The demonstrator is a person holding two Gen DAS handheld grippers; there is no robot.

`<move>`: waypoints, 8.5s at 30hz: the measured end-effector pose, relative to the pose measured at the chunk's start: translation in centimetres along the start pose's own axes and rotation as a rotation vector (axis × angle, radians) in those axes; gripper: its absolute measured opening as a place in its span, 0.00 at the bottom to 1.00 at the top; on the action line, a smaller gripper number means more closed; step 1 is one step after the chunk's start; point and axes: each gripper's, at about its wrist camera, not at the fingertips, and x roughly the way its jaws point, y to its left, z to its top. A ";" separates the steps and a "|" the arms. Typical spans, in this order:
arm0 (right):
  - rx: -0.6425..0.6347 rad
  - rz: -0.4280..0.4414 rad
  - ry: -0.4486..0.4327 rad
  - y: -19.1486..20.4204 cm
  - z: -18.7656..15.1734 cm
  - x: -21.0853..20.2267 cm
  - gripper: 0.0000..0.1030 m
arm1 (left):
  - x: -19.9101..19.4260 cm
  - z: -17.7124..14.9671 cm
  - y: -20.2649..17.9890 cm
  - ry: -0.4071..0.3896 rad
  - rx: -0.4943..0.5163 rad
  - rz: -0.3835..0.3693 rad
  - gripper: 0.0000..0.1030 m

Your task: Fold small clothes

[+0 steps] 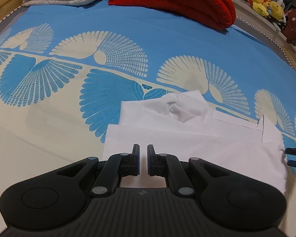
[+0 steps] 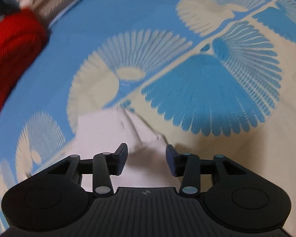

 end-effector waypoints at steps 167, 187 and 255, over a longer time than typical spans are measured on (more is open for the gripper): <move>-0.367 0.005 -0.071 -19.6 -27.0 -15.8 0.02 | -11.8 -30.4 6.9 0.100 0.110 0.017 0.05; -0.402 -0.032 -0.033 -19.4 -27.9 -14.9 0.03 | -11.3 -31.2 5.6 0.106 0.209 0.052 0.05; -0.664 0.042 -0.071 -15.7 -14.3 -11.0 0.32 | -5.6 -15.2 0.5 -0.095 0.390 -0.058 0.51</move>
